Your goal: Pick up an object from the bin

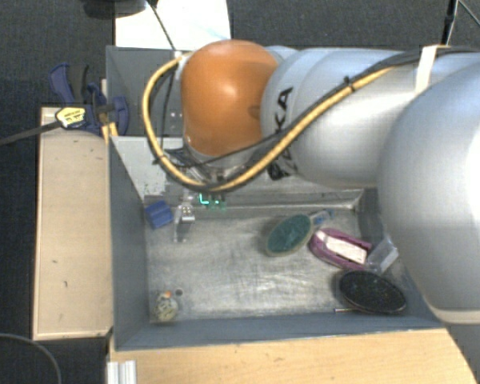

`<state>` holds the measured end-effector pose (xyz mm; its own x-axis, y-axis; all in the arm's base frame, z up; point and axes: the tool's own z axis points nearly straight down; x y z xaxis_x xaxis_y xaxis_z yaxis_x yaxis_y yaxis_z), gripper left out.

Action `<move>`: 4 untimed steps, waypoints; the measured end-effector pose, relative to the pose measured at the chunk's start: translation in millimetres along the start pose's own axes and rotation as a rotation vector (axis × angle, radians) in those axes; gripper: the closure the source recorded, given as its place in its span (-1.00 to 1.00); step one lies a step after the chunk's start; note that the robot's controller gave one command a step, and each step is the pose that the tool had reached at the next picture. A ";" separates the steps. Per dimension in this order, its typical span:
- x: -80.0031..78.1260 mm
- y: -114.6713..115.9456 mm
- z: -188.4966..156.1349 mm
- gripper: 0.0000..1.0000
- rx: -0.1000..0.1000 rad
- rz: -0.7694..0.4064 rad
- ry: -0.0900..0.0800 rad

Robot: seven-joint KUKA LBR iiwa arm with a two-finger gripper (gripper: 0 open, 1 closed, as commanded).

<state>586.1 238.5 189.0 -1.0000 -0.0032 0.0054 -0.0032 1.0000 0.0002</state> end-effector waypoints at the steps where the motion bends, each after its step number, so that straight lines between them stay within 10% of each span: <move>1: -7.0 2.7 118.6 -1.00 -0.002 -0.228 -0.006; 2: -11.4 12.2 116.1 -1.00 0.007 -0.524 -0.017; 3: -8.0 16.8 117.9 1.00 -0.001 -0.523 -0.011; 4: -4.2 13.1 -39.0 1.00 0.000 -0.553 -0.019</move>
Offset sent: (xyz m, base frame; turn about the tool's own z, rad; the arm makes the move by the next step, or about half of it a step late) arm 0.0060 0.0012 -0.1190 -0.2263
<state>590.4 251.6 228.0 -0.8491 -0.5281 -0.0140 -0.5281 0.8492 -0.0018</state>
